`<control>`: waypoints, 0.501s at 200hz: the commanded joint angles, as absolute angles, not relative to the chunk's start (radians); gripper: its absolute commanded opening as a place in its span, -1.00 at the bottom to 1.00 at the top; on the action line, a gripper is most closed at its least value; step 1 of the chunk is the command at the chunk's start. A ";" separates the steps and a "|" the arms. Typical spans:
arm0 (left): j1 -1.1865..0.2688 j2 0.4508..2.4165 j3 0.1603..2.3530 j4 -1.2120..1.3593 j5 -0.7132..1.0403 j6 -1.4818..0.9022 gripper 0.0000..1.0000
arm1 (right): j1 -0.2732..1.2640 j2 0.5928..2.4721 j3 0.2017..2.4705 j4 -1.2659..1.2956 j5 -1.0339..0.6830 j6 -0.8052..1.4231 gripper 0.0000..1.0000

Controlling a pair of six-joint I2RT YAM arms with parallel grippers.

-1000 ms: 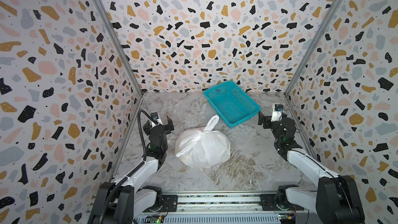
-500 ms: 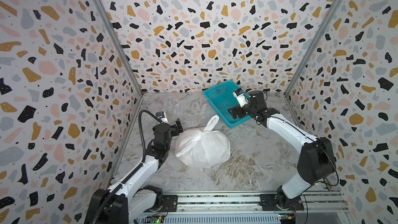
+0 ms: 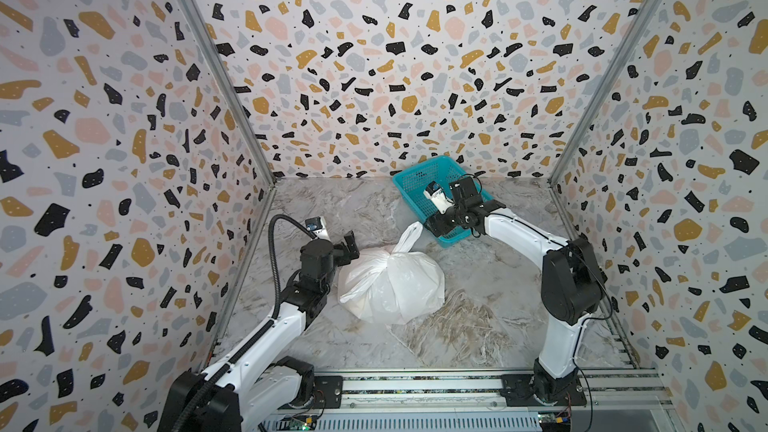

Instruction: Untie the knot of the plastic bag and take out the fruit

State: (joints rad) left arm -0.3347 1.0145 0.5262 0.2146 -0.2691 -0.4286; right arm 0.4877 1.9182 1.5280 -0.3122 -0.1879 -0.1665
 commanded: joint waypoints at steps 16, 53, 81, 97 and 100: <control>-0.344 1.000 0.549 0.225 -0.280 -0.440 0.99 | 0.495 2.002 1.637 -0.377 -0.157 -0.161 0.40; -0.345 1.020 0.552 0.239 -0.280 -0.437 0.99 | 0.500 2.055 1.680 -0.387 -0.150 -0.134 0.02; -0.346 1.031 0.553 0.244 -0.276 -0.442 0.99 | 0.499 2.053 1.672 -0.393 -0.113 -0.095 -0.38; -0.348 1.032 0.555 0.244 -0.274 -0.443 0.99 | 0.490 2.037 1.652 -0.391 -0.102 -0.069 -0.50; -0.348 1.032 0.557 0.244 -0.274 -0.444 0.99 | 0.488 2.032 1.649 -0.390 -0.100 -0.065 -0.52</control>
State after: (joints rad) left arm -0.3431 1.0298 0.5262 0.2092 -0.2703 -0.4351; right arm 0.4980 2.0769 1.6417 -0.3630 -0.1371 -0.1154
